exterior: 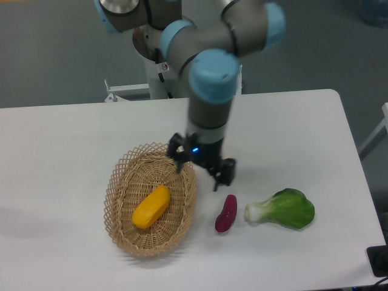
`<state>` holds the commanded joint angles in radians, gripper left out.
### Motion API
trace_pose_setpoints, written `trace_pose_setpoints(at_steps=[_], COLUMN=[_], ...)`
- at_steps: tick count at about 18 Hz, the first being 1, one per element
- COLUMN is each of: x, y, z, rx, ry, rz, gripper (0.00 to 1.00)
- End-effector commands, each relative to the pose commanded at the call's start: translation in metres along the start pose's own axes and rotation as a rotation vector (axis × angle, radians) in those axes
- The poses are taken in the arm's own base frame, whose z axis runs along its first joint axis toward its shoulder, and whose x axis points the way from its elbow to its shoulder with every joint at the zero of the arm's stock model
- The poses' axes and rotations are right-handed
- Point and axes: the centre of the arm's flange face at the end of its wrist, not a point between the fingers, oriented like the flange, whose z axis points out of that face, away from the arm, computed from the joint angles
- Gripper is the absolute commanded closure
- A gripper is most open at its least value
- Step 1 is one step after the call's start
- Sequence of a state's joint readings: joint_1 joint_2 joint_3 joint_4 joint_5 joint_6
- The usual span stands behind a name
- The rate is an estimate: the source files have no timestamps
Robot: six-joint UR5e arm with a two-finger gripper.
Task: Pick up the mango from the basket
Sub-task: 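Move the open gripper over the wicker basket above the yellow mango, then lower the gripper onto the yellow mango inside the basket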
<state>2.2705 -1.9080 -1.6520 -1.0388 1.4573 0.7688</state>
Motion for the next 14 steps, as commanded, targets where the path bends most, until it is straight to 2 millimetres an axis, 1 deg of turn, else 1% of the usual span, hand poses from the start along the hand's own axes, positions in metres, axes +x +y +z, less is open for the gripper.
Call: trace_pose_setpoints(at_steps=[2, 5, 6, 7, 9, 10, 13, 14], x=[0.013, 0.037, 0.039, 0.039, 0.048, 0.053, 0.056, 0.057], y=[-0.015, -0.024, -0.024, -0.025, -0.033, -0.033, -0.032, -0.033], z=[0.026, 0.056, 0.064, 0.070, 0.074, 0.075, 0.086, 0.086], rx=[0.008, -0.045, -0.065, -0.076, -0.074, -0.076, -0.093, -0.091], ry=[-0.033, -0.085, -0.087, -0.092, -0.092, -0.090, -0.077, -0.078], rz=[-0.016, 0.030, 0.038, 0.043, 0.067, 0.081, 0.092, 0.095], gripper=[0.00, 0.00, 0.00, 0.00, 0.00, 0.00, 0.00, 0.00])
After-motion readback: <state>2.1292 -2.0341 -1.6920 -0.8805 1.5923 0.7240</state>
